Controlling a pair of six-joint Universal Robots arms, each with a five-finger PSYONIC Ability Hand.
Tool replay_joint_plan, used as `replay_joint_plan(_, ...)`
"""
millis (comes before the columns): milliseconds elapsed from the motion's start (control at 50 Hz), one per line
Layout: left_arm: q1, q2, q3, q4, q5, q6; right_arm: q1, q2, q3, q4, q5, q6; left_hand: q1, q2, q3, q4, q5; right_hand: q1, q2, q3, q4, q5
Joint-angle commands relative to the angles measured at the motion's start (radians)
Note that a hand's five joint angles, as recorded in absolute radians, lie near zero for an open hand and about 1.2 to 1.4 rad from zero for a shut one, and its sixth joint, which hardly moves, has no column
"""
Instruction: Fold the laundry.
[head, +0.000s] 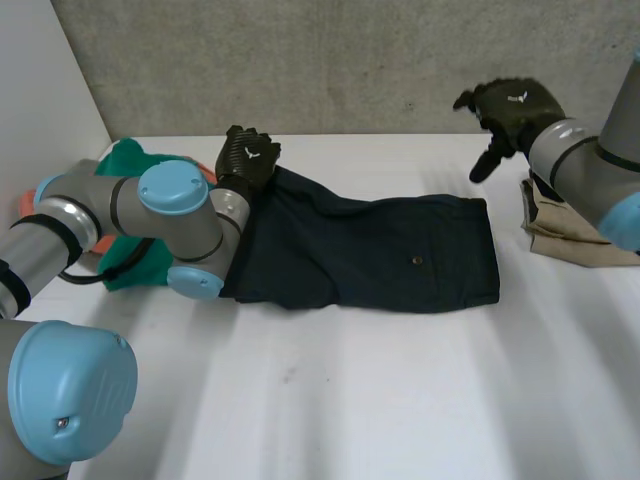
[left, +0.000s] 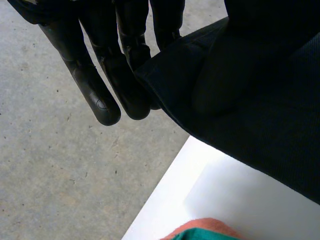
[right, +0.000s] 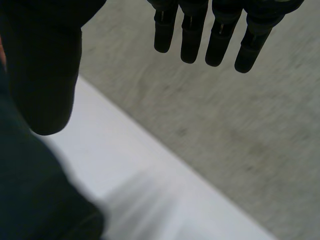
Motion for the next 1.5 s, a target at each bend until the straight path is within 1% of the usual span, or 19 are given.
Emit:
replay_joint_plan(20, 0.001, -0.013, 0.005, 0.000, -0.001, -0.001, 0.008, -0.007, 0.133, 0.065, -0.045, -0.002, 0.257, 0.204, 0.207, 0.198, 0.246, 0.195, 0.199, 0.197, 0.198, 0.197)
replay_joint_plan(140, -0.002, -0.013, -0.004, 0.000, -0.006, -0.001, 0.017, 0.153, 0.082, -0.012, -0.053, 0.017, 0.257, 0.204, 0.207, 0.198, 0.246, 0.177, 0.181, 0.179, 0.180, 0.179)
replay_joint_plan(200, -0.004, -0.011, -0.007, 0.000, -0.007, -0.001, 0.019, 0.242, 0.038, -0.135, -0.033, 0.027, 0.257, 0.204, 0.207, 0.198, 0.246, 0.355, 0.359, 0.358, 0.358, 0.357)
replay_joint_plan(240, -0.004, -0.011, -0.007, 0.000, -0.007, -0.001, 0.025, 0.300, 0.004, -0.264, 0.022, 0.027, 0.257, 0.204, 0.207, 0.198, 0.246, 0.581, 0.585, 0.583, 0.584, 0.583)
replay_joint_plan(320, -0.004, -0.013, -0.004, 0.000, -0.009, -0.001, 0.045, 0.369, -0.037, -0.436, 0.107, 0.014, 0.257, 0.204, 0.207, 0.198, 0.246, 0.659, 0.662, 0.661, 0.661, 0.661)
replay_joint_plan(380, -0.001, -0.014, 0.005, 0.000, -0.012, -0.001, 0.059, 0.406, -0.057, -0.504, 0.119, 0.004, 0.257, 0.204, 0.207, 0.198, 0.246, 0.632, 0.636, 0.635, 0.635, 0.634)
replay_joint_plan(440, 0.001, -0.016, 0.007, 0.000, -0.015, -0.001, 0.060, 0.418, -0.071, -0.511, 0.122, -0.016, 0.257, 0.204, 0.207, 0.198, 0.246, 0.284, 0.288, 0.287, 0.287, 0.286)
replay_joint_plan(460, 0.001, -0.016, 0.007, 0.000, -0.016, -0.001, 0.060, 0.405, -0.063, -0.500, 0.119, -0.019, 0.257, 0.204, 0.207, 0.198, 0.246, -0.089, -0.085, -0.087, -0.086, -0.087)
replay_joint_plan(480, 0.002, -0.013, 0.005, -0.002, -0.019, -0.001, 0.062, 0.394, -0.056, -0.492, 0.119, -0.020, 0.214, 0.161, 0.164, 0.154, 0.203, -0.182, -0.179, -0.180, -0.180, -0.180)
replay_joint_plan(540, 0.001, 0.000, -0.005, -0.002, -0.038, -0.001, 0.060, 0.313, -0.005, -0.448, 0.114, -0.019, -0.857, -0.910, -0.907, -0.917, -0.868, -0.182, -0.179, -0.180, -0.180, -0.180)
replay_joint_plan(560, -0.001, 0.007, -0.008, 0.001, -0.061, -0.001, 0.060, 0.285, 0.013, -0.439, 0.108, -0.019, -0.905, -0.957, -0.955, -0.964, -0.916, -0.182, -0.179, -0.180, -0.180, -0.180)
replay_joint_plan(800, -0.005, 0.292, -0.276, 0.003, -0.095, -0.030, -0.020, -0.135, 0.372, -0.238, 0.032, -0.020, -0.965, -1.017, -1.015, -1.024, -0.976, -0.170, -0.166, -0.167, -0.167, -0.168)
replay_joint_plan(920, -0.022, 0.451, -0.504, -0.009, -0.096, -0.125, -0.072, -0.162, 0.516, -0.124, 0.021, -0.025, -0.965, -1.017, -1.015, -1.024, -0.976, -0.078, -0.074, -0.076, -0.075, -0.076)
replay_joint_plan(1120, -0.044, 0.609, -0.783, -0.026, -0.066, -0.387, -0.073, -0.061, 0.622, -0.339, -0.056, -0.036, -0.965, -1.017, -1.015, -1.024, -0.976, -0.049, -0.045, -0.047, -0.046, -0.047)
replay_joint_plan(1220, -0.059, 0.641, -0.824, -0.026, -0.038, -0.413, -0.073, 0.028, 0.569, -0.388, -0.076, -0.034, -0.965, -1.017, -1.015, -1.024, -0.976, 0.106, 0.110, 0.108, 0.109, 0.108)
replay_joint_plan(1300, -0.061, 0.649, -0.838, -0.026, -0.036, -0.415, -0.075, 0.064, 0.535, -0.379, -0.064, -0.040, -0.965, -1.017, -1.015, -1.024, -0.976, 0.946, 0.950, 0.948, 0.949, 0.948)
replay_joint_plan(1320, -0.062, 0.649, -0.840, -0.026, -0.036, -0.415, -0.083, 0.055, 0.539, -0.379, -0.051, -0.043, -0.965, -1.017, -1.015, -1.024, -0.976, 1.038, 1.042, 1.041, 1.041, 1.040)
replay_joint_plan(1380, -0.062, 0.652, -0.841, -0.026, -0.038, -0.412, -0.110, 0.039, 0.573, -0.388, -0.044, -0.046, -0.965, -1.017, -1.015, -1.024, -0.976, 1.039, 1.043, 1.041, 1.042, 1.041)
replay_joint_plan(1500, -0.061, 0.704, -0.863, -0.026, -0.038, -0.410, -0.219, -0.171, 0.659, -0.364, -0.037, -0.132, -0.965, -1.017, -1.015, -1.024, -0.976, 1.039, 1.043, 1.041, 1.042, 1.041)
